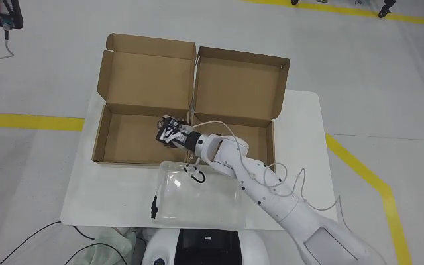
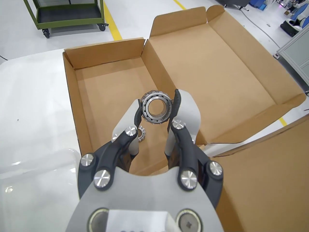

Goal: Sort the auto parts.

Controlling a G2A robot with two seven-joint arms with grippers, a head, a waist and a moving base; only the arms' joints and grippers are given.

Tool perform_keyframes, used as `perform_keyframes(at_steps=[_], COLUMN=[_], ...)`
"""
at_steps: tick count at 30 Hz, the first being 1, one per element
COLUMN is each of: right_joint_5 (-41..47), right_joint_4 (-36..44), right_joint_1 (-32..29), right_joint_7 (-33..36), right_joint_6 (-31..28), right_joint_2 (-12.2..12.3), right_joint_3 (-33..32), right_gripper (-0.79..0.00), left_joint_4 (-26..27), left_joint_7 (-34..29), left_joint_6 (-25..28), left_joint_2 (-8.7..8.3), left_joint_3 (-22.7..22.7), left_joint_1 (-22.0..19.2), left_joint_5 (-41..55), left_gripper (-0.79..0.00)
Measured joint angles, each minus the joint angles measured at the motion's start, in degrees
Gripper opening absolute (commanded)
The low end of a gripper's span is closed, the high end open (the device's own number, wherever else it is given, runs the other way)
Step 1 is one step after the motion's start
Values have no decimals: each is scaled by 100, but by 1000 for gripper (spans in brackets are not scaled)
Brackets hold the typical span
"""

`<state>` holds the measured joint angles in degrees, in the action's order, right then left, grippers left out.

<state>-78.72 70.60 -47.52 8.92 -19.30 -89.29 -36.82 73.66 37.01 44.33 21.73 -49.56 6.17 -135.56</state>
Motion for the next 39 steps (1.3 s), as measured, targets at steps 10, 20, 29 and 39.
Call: perform_keyframes(at_steps=[10,20,29,39], right_joint_5=[243,440,516,422], right_joint_4=[-939,-1714,-2091,-2040], right_joint_1=[353,641,799,802], right_joint_7=[196,502,510,523], right_joint_6=[-82,1,23,30], right_joint_2=[-308,-651,-841,-884], right_joint_3=[330,610,637,519], right_gripper=[-785,-785,-634,-545], left_joint_4=[0,0,0,0], left_joint_7=[0,0,0,0], left_joint_6=[0,0,0,0], left_joint_2=[0,0,0,0], left_joint_3=[0,0,0,0], left_joint_1=[0,0,0,0], left_joint_5=[0,0,0,0], left_gripper=[0,0,0,0])
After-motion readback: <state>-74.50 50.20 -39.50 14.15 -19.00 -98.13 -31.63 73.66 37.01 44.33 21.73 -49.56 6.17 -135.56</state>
